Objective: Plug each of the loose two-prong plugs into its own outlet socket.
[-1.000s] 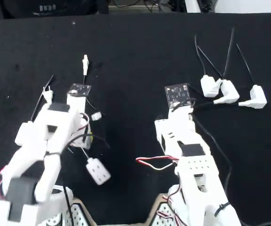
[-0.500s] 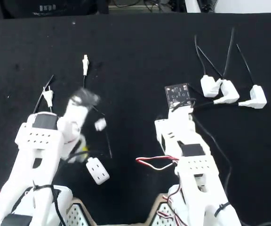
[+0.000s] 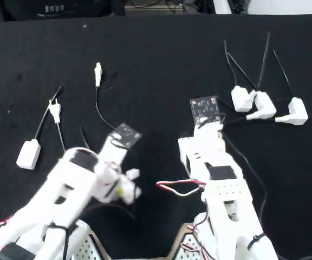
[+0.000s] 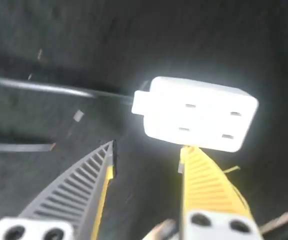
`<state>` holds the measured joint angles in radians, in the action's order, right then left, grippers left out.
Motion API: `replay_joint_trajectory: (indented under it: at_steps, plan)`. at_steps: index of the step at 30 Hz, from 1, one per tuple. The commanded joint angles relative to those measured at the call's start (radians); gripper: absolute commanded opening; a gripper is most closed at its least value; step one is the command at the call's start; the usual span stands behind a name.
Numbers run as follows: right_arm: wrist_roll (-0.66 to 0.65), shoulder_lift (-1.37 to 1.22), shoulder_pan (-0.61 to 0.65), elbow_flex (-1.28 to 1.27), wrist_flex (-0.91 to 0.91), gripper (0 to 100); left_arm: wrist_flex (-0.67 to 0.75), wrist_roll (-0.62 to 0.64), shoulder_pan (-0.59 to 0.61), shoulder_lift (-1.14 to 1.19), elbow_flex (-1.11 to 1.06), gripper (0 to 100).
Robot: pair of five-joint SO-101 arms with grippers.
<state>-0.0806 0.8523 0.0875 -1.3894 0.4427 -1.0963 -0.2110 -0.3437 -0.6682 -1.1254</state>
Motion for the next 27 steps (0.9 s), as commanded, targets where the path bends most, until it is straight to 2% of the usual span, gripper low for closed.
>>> replay_joint_trajectory:
  at_steps: [1, 6, 10, 18, 23, 27]
  plan:
    - [0.005, 0.025, -0.020, 0.054, -0.017, 24.0, 0.198, 0.279, -0.090, -0.015, -0.028, 22]
    - [0.003, 0.025, -0.020, 0.054, -0.017, 24.0, 0.414, 0.296, -0.044, -0.015, -0.110, 22]
    - [0.003, 0.025, -0.020, 0.054, -0.018, 24.0, 0.502, 0.296, -0.045, -0.014, -0.116, 22]
    - [0.006, 0.025, -0.055, 0.056, -0.017, 24.0, 0.517, 0.422, -0.022, -0.017, -0.027, 22]
    - [0.008, 0.025, -0.078, 0.059, -0.018, 24.0, 0.542, 0.531, 0.143, 0.028, 0.094, 22]
    - [0.008, 0.025, -0.077, 0.059, -0.021, 24.0, 0.546, 0.537, 0.246, 0.216, 0.191, 22]
